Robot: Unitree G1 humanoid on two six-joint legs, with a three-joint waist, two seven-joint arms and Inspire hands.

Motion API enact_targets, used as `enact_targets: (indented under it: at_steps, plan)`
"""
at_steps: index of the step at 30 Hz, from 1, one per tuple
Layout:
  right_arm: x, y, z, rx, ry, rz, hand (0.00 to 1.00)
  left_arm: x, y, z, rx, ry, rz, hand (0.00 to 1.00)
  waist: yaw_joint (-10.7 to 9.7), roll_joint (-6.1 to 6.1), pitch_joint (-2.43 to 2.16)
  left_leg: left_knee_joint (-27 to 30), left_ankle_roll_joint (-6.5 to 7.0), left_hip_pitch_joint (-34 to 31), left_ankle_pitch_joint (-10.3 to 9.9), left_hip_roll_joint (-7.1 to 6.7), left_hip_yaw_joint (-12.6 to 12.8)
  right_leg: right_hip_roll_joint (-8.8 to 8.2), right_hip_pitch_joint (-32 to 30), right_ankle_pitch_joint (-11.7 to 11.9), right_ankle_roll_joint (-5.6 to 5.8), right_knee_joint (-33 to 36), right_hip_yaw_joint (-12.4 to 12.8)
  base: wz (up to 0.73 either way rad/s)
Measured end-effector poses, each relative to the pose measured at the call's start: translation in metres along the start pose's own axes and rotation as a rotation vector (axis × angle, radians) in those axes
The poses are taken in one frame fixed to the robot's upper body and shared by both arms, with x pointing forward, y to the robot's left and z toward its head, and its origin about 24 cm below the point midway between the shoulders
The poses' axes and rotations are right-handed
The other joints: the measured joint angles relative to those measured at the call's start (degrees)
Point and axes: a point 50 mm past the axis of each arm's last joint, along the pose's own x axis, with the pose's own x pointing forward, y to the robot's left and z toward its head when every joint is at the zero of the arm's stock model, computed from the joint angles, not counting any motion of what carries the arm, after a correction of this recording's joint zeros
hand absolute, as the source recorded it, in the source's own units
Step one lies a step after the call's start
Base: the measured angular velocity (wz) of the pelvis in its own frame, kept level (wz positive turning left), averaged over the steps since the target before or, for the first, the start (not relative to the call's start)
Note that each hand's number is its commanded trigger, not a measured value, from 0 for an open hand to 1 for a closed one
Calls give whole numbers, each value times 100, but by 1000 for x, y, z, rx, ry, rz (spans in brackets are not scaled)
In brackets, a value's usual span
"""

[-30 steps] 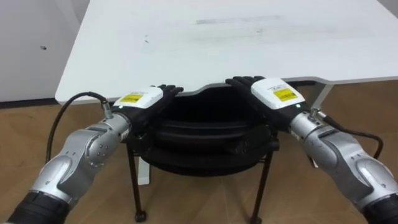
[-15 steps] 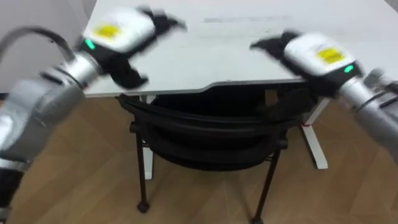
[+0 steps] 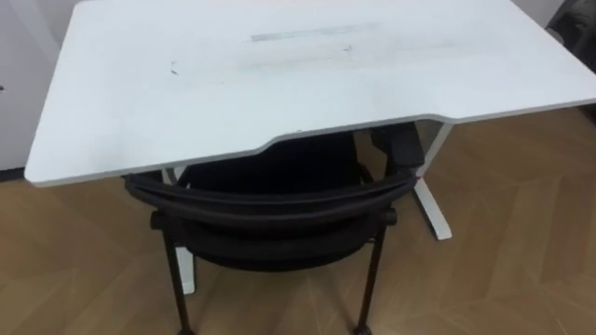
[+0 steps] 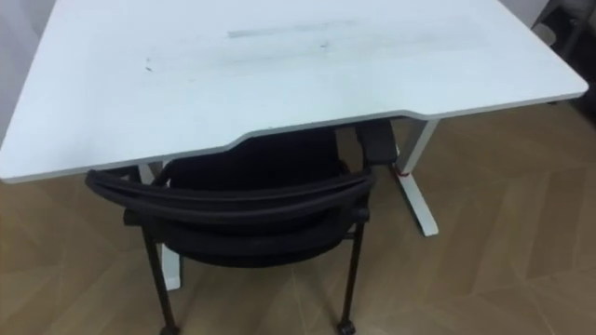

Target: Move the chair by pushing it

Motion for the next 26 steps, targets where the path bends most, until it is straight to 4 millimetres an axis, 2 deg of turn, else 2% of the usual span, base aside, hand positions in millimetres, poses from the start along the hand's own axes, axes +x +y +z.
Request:
enact_targets:
  at_steps: [2, 4, 6, 7, 9, 10, 11, 12, 13, 15, 16, 18, 19, 21, 24, 26]
  plan:
    - [-2, -15, -15, 9, 83, -89, 0, -15, 6, -17, 11, 105, 31, 0, -46, 51, -34, -6, -1, 23, -5, 7, -4, 4, 28, -2, -2, 0, -22, -2]
    - [-12, -24, -32, 21, 184, -142, 0, -35, 6, -35, 26, 225, 29, 0, -100, 82, -26, -26, -8, 116, -16, 12, 3, 14, 88, -19, -14, 8, -10, -2]
    - [-37, -34, -63, 53, 391, -170, 0, -68, 6, -59, 33, 413, 4, 0, -84, 90, -26, -44, -25, 189, -32, 18, 5, 29, 130, -55, -46, 31, -1, -8]
    - [-47, -37, -72, 53, 457, -175, 0, -78, 7, -65, 38, 467, -7, 0, -89, 86, -28, -42, -32, 190, -37, 20, 6, 32, 134, -73, -58, 41, -1, -5]
    - [-101, -51, -103, 56, 726, -166, 0, -128, 8, -82, 16, 705, -56, 0, -84, 32, -9, -3, -59, 202, -86, 37, 0, 49, 114, -161, -75, 129, -4, 0]
    - [-117, -54, -110, 58, 800, -161, 0, -144, 8, -87, 21, 772, -83, 0, -84, 41, -12, 5, -66, 207, -97, 42, 3, 54, 112, -174, -82, 154, -7, 0]
    - [-150, -61, -126, 66, 964, -159, 0, -178, 9, -97, 43, 909, -149, 0, -97, 31, -48, 2, -72, 234, -101, 42, 5, 60, 110, -218, -91, 232, -6, 0]
    - [-186, -72, -141, 52, 1137, -167, 0, -211, 13, -105, 65, 1046, -216, 0, -102, 79, -32, 2, -85, 265, -116, 49, 4, 68, 116, -240, -102, 231, -12, 0]
    - [-204, -77, -148, 47, 1222, -170, 0, -227, 16, -109, 76, 1111, -252, 0, -101, 41, -53, 3, -90, 280, -124, 56, -1, 75, 129, -244, -106, 229, -11, 0]
    - [-275, -92, -163, 20, 1531, -155, 0, -286, 33, -118, 132, 1337, -410, 0, -124, 39, -53, 7, -113, 285, -142, 83, 0, 100, 133, -259, -128, 230, -4, 0]
    - [-291, -96, -164, 3, 1595, -143, 0, -300, 37, -118, 142, 1388, -457, 0, -142, 55, -46, 6, -116, 280, -144, 84, -1, 101, 132, -260, -129, 224, -6, 0]
    - [-348, -111, -160, -69, 1788, -23, 0, -352, 56, -116, 188, 1570, -642, 0, -152, 71, -41, 1, -115, 272, -155, 87, 0, 95, 132, -264, -131, 208, -19, 0]
    - [-360, -114, -157, -73, 1834, 13, 0, -362, 59, -114, 192, 1612, -690, 0, -160, 84, -36, 1, -119, 279, -162, 90, 7, 96, 134, -264, -131, 204, -18, -4]
    - [-399, -124, -145, -111, 1971, 177, 0, -394, 72, -105, 192, 1734, -840, 0, -191, 68, -44, 7, -113, 305, -183, 97, 24, 98, 155, -270, -135, 203, -22, -2]
    - [-429, -130, -130, -185, 2081, 398, 0, -418, 74, -90, 172, 1824, -1009, 0, -207, 68, -42, 4, -102, 317, -195, 86, 24, 90, 165, -280, -122, 210, -14, 0]
    - [-439, -126, -124, -203, 2117, 497, 0, -425, 70, -83, 148, 1853, -1074, 0, -224, 66, -39, -2, -99, 325, -197, 84, 32, 89, 166, -281, -119, 209, -9, 0]
